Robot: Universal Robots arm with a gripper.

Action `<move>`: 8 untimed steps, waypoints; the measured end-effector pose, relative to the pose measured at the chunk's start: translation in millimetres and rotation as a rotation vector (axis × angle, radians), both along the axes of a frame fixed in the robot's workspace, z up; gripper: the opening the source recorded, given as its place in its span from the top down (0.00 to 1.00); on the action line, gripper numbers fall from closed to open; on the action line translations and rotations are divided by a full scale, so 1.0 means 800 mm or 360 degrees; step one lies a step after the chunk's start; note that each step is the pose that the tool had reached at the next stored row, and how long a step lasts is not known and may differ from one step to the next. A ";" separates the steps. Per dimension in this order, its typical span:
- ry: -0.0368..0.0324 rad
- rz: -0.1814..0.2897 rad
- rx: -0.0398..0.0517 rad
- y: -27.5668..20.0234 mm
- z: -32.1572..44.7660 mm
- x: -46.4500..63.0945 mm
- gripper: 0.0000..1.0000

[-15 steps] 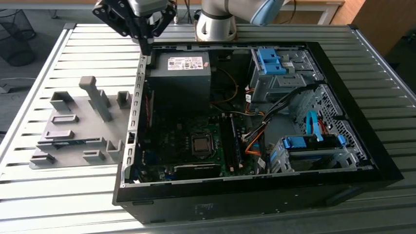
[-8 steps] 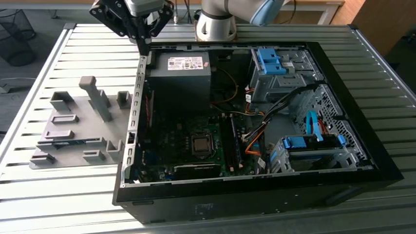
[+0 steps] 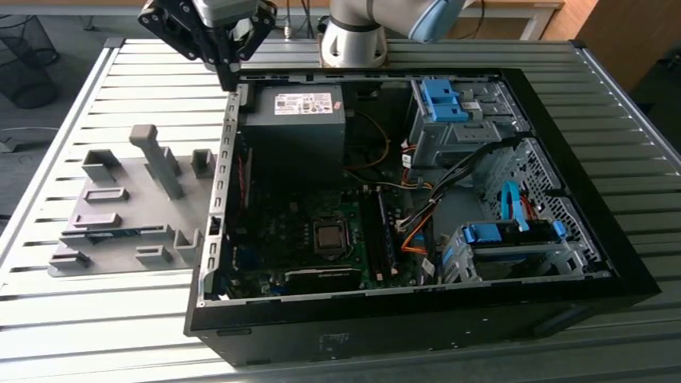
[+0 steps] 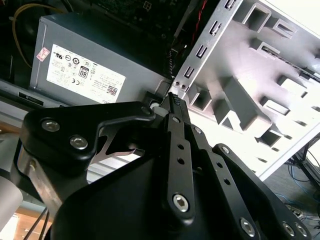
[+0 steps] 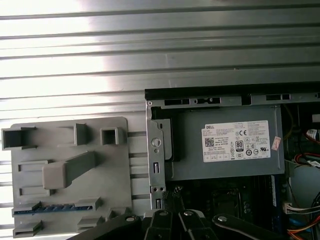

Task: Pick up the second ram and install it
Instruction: 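Reach for the second ram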

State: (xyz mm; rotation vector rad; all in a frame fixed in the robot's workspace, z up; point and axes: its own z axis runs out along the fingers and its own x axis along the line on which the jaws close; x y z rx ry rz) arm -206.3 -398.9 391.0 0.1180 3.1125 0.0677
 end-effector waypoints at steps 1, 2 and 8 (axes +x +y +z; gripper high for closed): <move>0.0000 0.0000 0.0000 0.0000 0.0000 -0.001 0.89; 0.0000 0.0000 0.0000 0.0000 0.0000 -0.002 0.89; 0.0000 0.0000 0.0000 0.0000 -0.0001 -0.008 0.89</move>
